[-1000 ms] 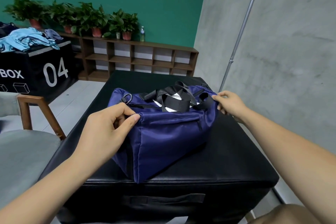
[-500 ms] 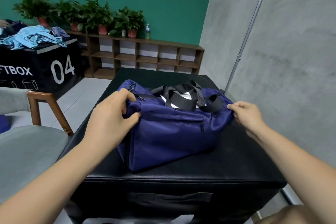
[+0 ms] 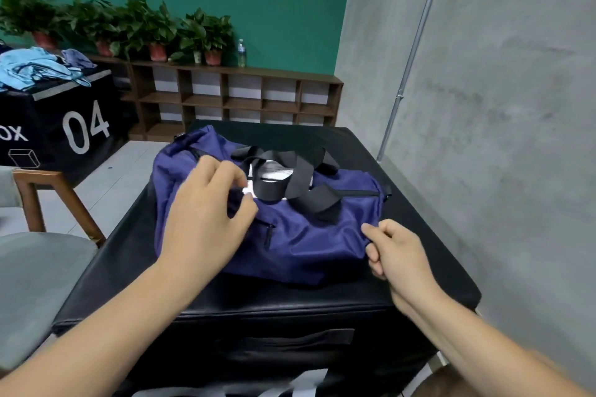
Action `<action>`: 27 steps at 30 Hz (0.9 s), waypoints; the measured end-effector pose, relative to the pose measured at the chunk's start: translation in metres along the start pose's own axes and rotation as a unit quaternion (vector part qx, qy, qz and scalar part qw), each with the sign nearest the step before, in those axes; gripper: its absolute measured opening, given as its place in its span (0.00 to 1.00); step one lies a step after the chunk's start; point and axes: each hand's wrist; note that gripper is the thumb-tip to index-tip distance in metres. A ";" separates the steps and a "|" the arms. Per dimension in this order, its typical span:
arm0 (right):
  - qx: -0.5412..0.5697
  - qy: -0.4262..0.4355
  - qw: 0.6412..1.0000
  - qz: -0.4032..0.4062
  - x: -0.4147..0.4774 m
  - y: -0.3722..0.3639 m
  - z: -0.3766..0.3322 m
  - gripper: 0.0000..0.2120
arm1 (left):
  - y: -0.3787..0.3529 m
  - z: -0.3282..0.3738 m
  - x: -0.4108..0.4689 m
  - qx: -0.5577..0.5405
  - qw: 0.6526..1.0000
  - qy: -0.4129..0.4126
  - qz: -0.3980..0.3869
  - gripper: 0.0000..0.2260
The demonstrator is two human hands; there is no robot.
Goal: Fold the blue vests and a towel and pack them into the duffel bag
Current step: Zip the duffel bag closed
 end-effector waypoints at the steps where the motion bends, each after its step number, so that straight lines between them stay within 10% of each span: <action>1: -0.011 0.005 1.000 -0.006 -0.011 -0.003 0.000 0.16 | -0.002 0.008 -0.005 -0.004 1.000 -0.021 -0.018 0.08; 10: -0.072 0.025 0.969 -0.236 -0.103 -0.035 -0.021 0.05 | -0.031 0.049 -0.036 -0.012 0.985 -0.111 -0.132 0.14; 14: -0.141 0.020 0.926 -0.348 -0.119 -0.043 -0.012 0.24 | -0.036 0.038 -0.032 0.026 0.981 -0.115 -0.153 0.17; 19: -0.141 0.039 0.934 -0.327 -0.120 -0.040 -0.002 0.32 | -0.030 0.027 -0.029 0.026 0.981 -0.109 -0.155 0.10; 27: -0.138 0.119 0.967 -0.181 -0.105 -0.025 0.000 0.02 | -0.019 0.022 -0.015 -0.098 0.982 0.013 -0.164 0.11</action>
Point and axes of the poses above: each hand's wrist, its own x-axis towards the middle knuckle, its own y-axis out of the back of the hand, z = x × y, and after that the axes turned 4 degrees about z, right-handed
